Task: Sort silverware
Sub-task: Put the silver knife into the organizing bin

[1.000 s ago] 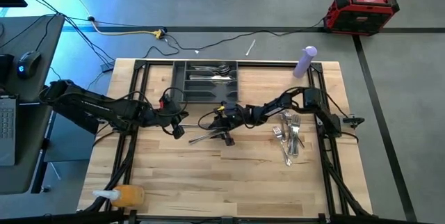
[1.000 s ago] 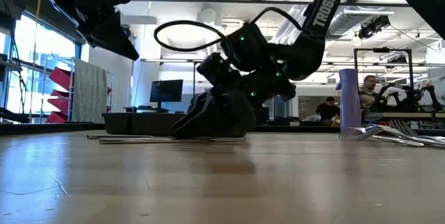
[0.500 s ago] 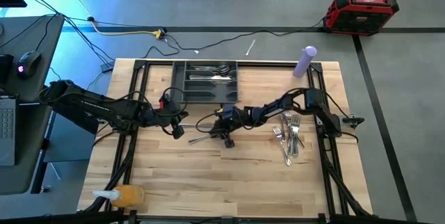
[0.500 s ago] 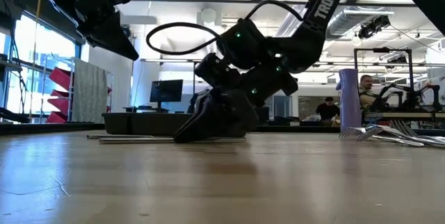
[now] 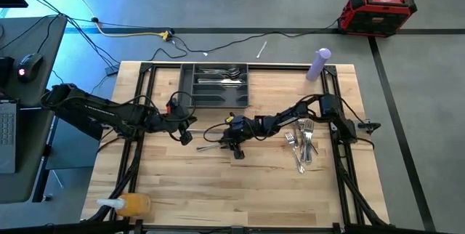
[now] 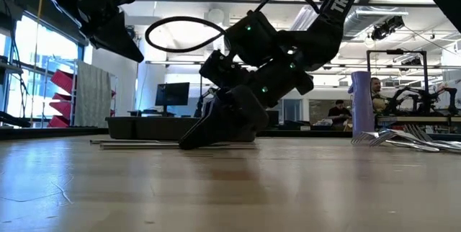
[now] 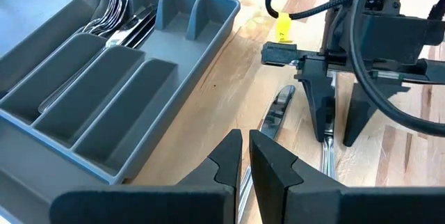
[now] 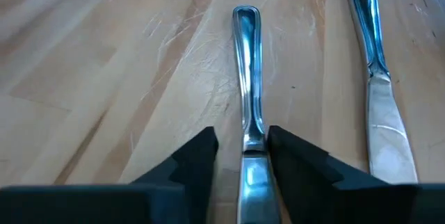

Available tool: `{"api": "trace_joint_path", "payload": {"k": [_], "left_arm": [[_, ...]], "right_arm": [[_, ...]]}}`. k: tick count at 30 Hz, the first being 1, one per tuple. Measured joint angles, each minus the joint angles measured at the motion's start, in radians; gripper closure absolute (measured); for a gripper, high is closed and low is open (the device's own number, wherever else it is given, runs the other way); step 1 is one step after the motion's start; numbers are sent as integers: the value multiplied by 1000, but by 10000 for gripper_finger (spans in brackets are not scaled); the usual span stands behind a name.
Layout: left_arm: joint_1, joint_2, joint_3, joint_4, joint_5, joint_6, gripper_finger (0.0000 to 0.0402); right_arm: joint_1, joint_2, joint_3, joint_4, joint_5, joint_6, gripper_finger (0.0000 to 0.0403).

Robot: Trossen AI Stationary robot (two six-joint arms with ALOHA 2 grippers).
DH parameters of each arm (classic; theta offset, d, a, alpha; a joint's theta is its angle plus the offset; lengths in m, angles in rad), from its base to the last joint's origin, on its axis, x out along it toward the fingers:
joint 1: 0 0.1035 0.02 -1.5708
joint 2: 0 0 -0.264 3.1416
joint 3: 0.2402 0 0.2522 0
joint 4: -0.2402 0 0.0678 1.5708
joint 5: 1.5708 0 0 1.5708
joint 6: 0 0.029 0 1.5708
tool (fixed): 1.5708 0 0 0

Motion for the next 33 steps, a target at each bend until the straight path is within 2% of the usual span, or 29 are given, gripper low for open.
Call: {"api": "trace_joint_path", "payload": {"k": [5,12,16,21,29,33], "left_arm": [[0,0,0,2,0,0,390],[0,0,0,6,0,0,390],[0,0,0,6,0,0,390],[0,0,0,7,0,0,390],[0,0,0,8,1,0,390],[0,0,0,10,20,-1,390]], "right_arm": [[0,-8,-3,18,5,19,248],[-1,19,-3,94,26,57,256],[9,53,-2,152,74,92,264],[8,77,1,162,83,111,292],[35,112,6,177,132,120,382],[40,108,7,172,135,126,384]]}}
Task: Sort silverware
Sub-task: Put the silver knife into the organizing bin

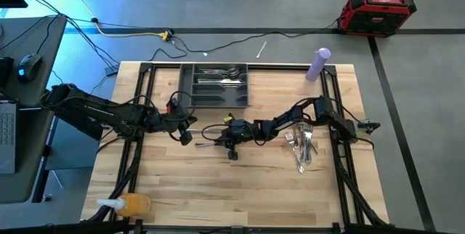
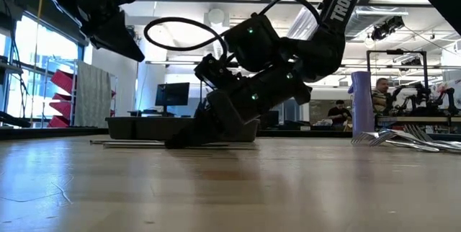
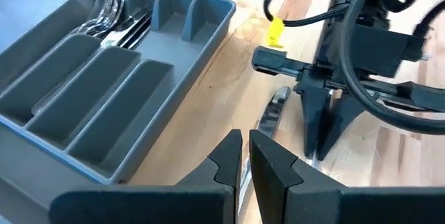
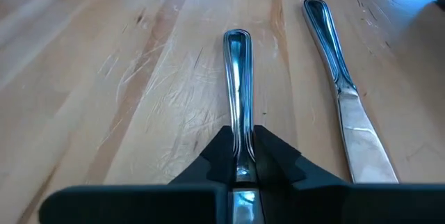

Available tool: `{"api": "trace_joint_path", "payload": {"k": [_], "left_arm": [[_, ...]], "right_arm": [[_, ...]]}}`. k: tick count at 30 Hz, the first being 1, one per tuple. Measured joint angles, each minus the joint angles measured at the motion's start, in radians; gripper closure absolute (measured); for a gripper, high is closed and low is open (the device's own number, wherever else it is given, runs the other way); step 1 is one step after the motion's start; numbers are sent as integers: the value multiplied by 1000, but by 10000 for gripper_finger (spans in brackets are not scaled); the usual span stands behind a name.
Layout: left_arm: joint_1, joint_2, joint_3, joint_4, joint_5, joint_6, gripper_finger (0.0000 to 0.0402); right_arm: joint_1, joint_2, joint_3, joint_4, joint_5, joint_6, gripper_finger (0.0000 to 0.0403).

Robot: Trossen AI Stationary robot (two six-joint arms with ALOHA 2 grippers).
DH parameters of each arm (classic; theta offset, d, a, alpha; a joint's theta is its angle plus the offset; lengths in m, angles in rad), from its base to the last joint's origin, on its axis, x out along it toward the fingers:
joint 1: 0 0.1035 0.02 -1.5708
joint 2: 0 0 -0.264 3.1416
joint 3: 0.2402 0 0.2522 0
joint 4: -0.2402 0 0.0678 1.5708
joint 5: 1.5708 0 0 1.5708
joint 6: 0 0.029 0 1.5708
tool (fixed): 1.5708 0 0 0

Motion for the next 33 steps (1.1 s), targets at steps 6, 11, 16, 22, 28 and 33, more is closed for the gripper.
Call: {"api": "trace_joint_path", "payload": {"k": [6,11,16,22,28,33], "left_arm": [[0,0,0,3,96,21,383],[0,0,0,13,97,48,366],[0,9,0,21,133,55,336],[-15,104,0,31,175,113,284],[-19,272,0,145,177,210,227],[-10,377,0,230,221,244,194]], "right_arm": [[-12,-80,-8,-54,-14,6,384],[-24,-161,-16,-105,-17,1,388],[-24,-208,-13,-93,-10,-21,388],[-24,-221,-10,-115,-11,-33,388],[-25,-226,-10,-128,-11,-47,390],[-25,-227,-10,-138,-12,-53,390]]}}
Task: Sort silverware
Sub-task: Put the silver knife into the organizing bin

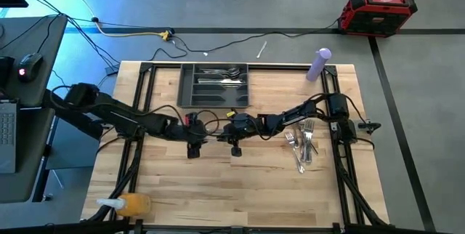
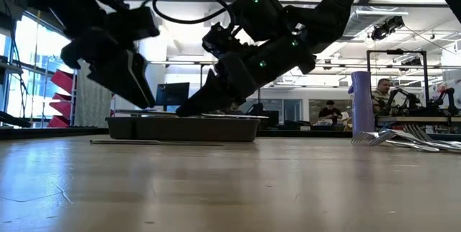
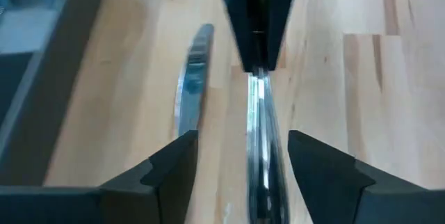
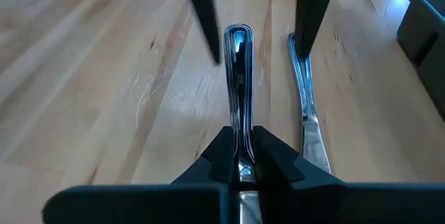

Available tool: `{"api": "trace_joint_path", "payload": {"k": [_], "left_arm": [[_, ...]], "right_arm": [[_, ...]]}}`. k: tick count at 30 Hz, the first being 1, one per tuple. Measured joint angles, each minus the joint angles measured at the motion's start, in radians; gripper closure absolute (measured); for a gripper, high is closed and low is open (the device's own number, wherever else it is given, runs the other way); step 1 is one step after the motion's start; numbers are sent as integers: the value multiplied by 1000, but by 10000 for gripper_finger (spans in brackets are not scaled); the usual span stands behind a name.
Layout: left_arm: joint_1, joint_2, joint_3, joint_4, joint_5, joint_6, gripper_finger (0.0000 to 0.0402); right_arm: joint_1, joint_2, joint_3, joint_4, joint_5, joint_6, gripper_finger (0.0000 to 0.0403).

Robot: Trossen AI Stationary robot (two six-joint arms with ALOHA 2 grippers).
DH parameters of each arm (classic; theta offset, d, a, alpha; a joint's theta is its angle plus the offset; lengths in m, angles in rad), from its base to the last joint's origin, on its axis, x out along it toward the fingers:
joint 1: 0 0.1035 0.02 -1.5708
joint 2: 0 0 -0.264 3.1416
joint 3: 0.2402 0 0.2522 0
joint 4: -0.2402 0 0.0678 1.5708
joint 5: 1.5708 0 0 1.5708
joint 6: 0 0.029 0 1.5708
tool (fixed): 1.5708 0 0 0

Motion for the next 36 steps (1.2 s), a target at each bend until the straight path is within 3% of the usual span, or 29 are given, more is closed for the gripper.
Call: {"api": "trace_joint_path", "payload": {"k": [8,11,17,24,28,32,36], "left_arm": [[41,69,0,30,59,-14,205],[61,70,0,30,105,-17,242],[81,70,0,27,163,-9,354],[81,70,0,17,156,-11,357],[81,70,0,17,130,-16,396],[100,37,-1,10,89,-8,401],[143,-38,23,-28,52,48,401]], "right_arm": [[0,-1,1,-5,-5,-2,390],[0,-1,1,-5,-3,-2,390],[-1,-1,1,-9,4,-1,392],[0,-19,3,-45,69,-26,338],[-2,-139,3,-208,180,-109,284],[-2,-338,3,-426,302,-184,240],[-2,-529,-9,-547,436,-177,227]]}}
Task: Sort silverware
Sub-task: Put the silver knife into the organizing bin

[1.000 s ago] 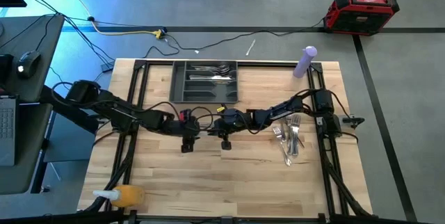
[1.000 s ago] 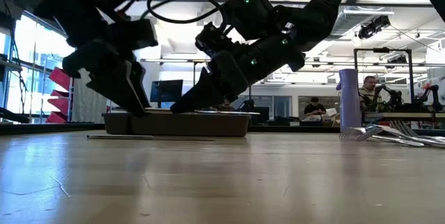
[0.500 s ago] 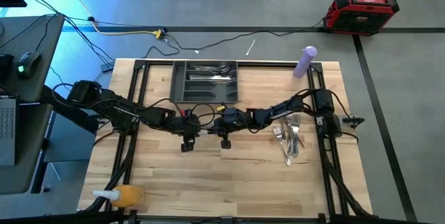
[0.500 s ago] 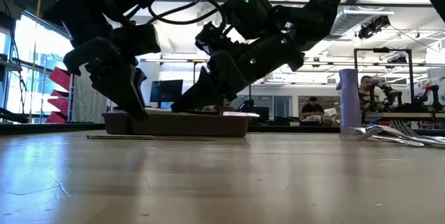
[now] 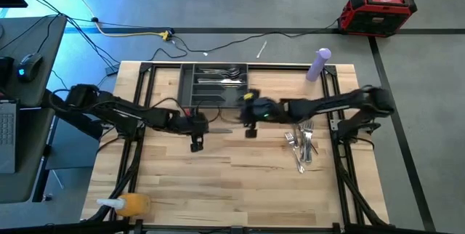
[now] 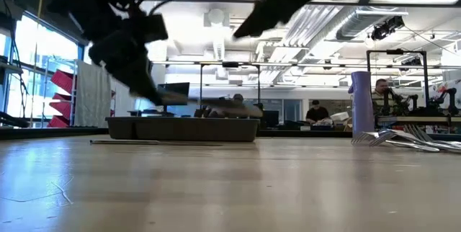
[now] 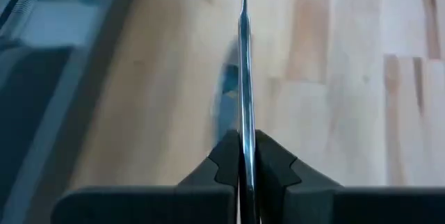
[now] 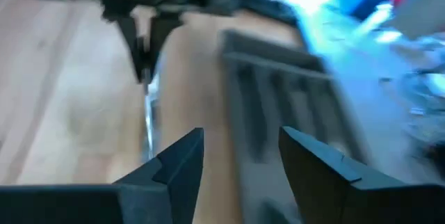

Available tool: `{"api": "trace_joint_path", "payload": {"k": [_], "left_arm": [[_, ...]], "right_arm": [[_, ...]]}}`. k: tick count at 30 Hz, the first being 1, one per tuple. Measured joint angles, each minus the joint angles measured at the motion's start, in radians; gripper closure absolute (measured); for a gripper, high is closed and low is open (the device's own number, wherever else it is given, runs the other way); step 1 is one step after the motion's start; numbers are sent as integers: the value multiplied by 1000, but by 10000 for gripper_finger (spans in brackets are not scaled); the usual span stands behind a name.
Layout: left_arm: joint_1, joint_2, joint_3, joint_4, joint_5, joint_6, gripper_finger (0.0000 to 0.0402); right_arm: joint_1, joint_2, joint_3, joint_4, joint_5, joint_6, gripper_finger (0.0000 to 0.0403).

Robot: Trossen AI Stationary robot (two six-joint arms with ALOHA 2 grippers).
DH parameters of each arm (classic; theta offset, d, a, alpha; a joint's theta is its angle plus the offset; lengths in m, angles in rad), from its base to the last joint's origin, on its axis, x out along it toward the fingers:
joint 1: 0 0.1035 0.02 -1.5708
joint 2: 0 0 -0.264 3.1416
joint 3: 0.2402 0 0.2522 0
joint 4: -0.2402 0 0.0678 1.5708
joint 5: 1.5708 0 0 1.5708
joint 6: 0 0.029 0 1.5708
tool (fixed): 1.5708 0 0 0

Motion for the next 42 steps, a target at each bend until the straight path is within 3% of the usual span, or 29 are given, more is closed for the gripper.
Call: {"api": "trace_joint_path", "payload": {"k": [4,8,13,17,22,30,39,42], "left_arm": [[77,-94,55,-23,-46,125,401],[257,-121,141,-120,-69,289,401],[536,-40,293,-314,79,444,402],[674,79,390,-412,204,607,401],[736,229,493,-442,213,690,401],[747,435,621,-496,205,739,389],[749,484,671,-511,129,754,326],[754,482,714,-561,127,741,293]], "right_arm": [[0,-148,-73,-30,87,22,230],[-4,-250,-152,8,111,24,239],[-4,-303,-216,52,137,17,248],[-4,-311,-220,55,138,17,249],[-3,-311,-220,54,139,0,249],[-2,-311,-220,57,139,-6,249],[-2,-311,-220,58,132,-2,249],[-2,-310,-220,57,77,-2,249]]}}
